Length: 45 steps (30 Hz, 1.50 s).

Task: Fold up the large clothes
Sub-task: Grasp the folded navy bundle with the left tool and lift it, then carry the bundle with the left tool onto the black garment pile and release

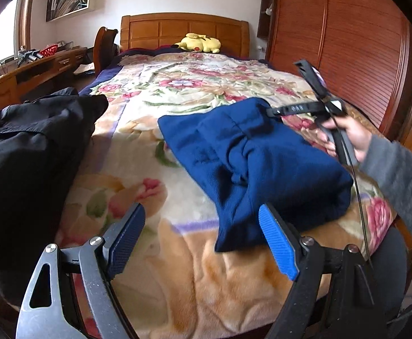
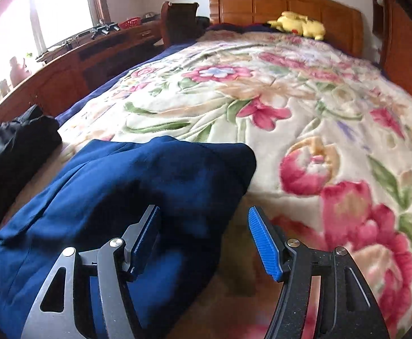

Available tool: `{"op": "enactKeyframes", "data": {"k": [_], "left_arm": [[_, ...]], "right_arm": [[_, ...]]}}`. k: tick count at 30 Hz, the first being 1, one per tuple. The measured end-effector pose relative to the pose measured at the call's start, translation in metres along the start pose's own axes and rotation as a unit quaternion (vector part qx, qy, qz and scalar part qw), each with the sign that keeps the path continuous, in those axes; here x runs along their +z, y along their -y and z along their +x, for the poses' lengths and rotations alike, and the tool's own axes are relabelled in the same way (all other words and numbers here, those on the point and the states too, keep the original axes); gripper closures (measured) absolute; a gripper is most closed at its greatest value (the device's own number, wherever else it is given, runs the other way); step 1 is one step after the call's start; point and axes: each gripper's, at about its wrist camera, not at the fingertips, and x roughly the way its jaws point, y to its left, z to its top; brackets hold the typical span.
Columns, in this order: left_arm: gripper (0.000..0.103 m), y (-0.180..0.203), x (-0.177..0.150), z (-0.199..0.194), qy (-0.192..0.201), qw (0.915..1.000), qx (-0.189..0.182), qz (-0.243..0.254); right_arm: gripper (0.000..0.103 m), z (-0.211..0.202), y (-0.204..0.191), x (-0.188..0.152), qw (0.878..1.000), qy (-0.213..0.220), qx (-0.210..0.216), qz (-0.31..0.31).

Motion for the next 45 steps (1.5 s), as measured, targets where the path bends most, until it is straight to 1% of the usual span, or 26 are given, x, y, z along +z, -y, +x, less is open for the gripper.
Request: {"op": "enactKeyframes", "data": {"k": [3,5,8,10,14,15,16,17,18,19,20,21,23,24,29,34,40,42,45], "left_arm": [[0.02,0.0,-0.004,0.003,-0.008,1.0,-0.003,-0.001],[0.02,0.001,-0.009,0.008,-0.013,0.9999,-0.008,-0.002],[0.029,0.002,-0.015,0.018,-0.024,0.9994,-0.022,-0.008],[0.041,0.003,-0.018,0.025,-0.032,0.9988,-0.034,-0.012],[0.057,0.006,-0.018,0.032,-0.025,0.9983,-0.049,-0.017],[0.067,0.007,-0.017,0.032,-0.02,0.9981,-0.055,-0.018],[0.075,0.007,-0.017,0.032,-0.02,0.9977,-0.062,-0.02],[0.079,0.008,-0.016,0.034,-0.021,0.997,-0.07,-0.022],[0.083,0.009,-0.016,0.035,-0.024,0.9968,-0.074,-0.02],[0.087,0.01,-0.016,0.034,-0.023,0.9969,-0.072,-0.018],[0.089,0.011,-0.017,0.033,-0.023,0.9969,-0.073,-0.017],[0.092,0.011,-0.017,0.03,-0.02,0.9969,-0.075,-0.018],[0.094,0.01,-0.015,0.026,-0.013,0.9967,-0.077,-0.021],[0.095,0.011,-0.014,0.022,-0.005,0.9968,-0.076,-0.024],[0.097,0.013,-0.006,0.009,0.024,0.9969,-0.072,-0.021],[0.098,0.006,0.013,-0.011,0.061,0.9959,-0.065,-0.017],[0.098,-0.025,0.034,-0.039,0.1,0.9941,-0.039,-0.017],[0.098,-0.042,0.037,-0.054,0.116,0.9928,-0.024,-0.017],[0.098,-0.068,0.041,-0.077,0.139,0.99,0.003,-0.02]], "right_arm": [[0.035,0.022,0.01,0.009,1.0,-0.012,0.004,0.015],[0.031,0.034,0.013,0.01,1.0,-0.02,0.005,0.024],[0.028,0.051,0.02,0.015,0.998,-0.034,0.018,0.045],[0.028,0.057,0.027,0.016,0.997,-0.042,0.032,0.059],[0.028,0.067,0.038,0.017,0.992,-0.062,0.066,0.087],[0.029,0.075,0.04,0.018,0.99,-0.07,0.081,0.097],[0.032,0.081,0.042,0.018,0.987,-0.074,0.097,0.108],[0.036,0.085,0.041,0.018,0.986,-0.074,0.102,0.11],[0.045,0.087,0.038,0.019,0.987,-0.073,0.1,0.107],[0.05,0.087,0.035,0.02,0.987,-0.07,0.101,0.102],[0.064,0.087,0.032,0.021,0.988,-0.065,0.1,0.095],[0.073,0.085,0.027,0.023,0.99,-0.061,0.096,0.081],[0.081,0.076,0.019,0.025,0.994,-0.051,0.077,0.057],[0.084,0.07,0.016,0.026,0.995,-0.043,0.07,0.05],[0.087,0.037,0.001,0.036,0.998,0.018,0.055,0.029],[0.087,0.0,-0.027,0.045,0.997,0.057,0.048,-0.009],[0.088,-0.032,-0.054,0.057,0.994,0.091,0.049,-0.031],[0.088,-0.038,-0.065,0.064,0.993,0.101,0.052,-0.041],[0.088,-0.046,-0.093,0.075,0.99,0.11,0.063,-0.068]]}}
